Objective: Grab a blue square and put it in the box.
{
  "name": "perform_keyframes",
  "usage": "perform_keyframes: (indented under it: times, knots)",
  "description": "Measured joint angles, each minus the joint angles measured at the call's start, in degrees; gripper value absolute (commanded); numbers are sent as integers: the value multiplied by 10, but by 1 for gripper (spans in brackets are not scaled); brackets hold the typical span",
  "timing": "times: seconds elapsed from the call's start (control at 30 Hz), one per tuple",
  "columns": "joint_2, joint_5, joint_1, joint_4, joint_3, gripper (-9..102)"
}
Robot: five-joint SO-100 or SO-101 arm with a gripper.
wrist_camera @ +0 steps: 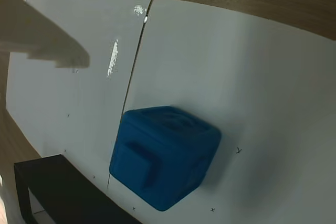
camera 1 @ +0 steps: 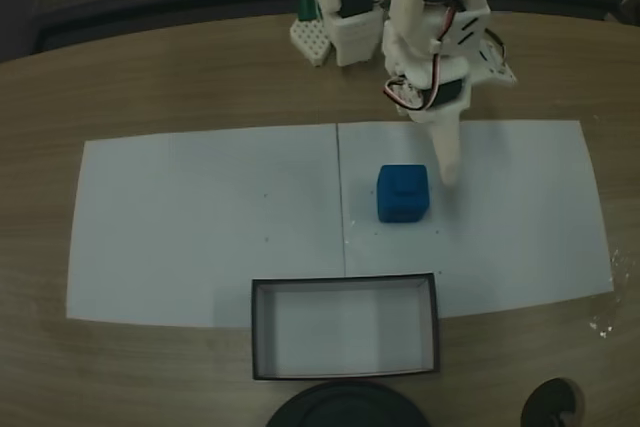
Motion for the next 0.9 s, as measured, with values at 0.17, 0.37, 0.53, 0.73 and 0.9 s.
perform_keyframes:
  times: [0.17, 0.37, 0.53, 0.73, 0.9]
  knots:
    - [-66, 13, 8, -36, 0, 45]
    - [-144, 13, 50, -69, 0, 45]
    - [-186, 13, 58, -83, 0, 45]
    - [-211, 15, 54, -93, 0, 45]
    - [-236, 24, 53, -104, -1, 41]
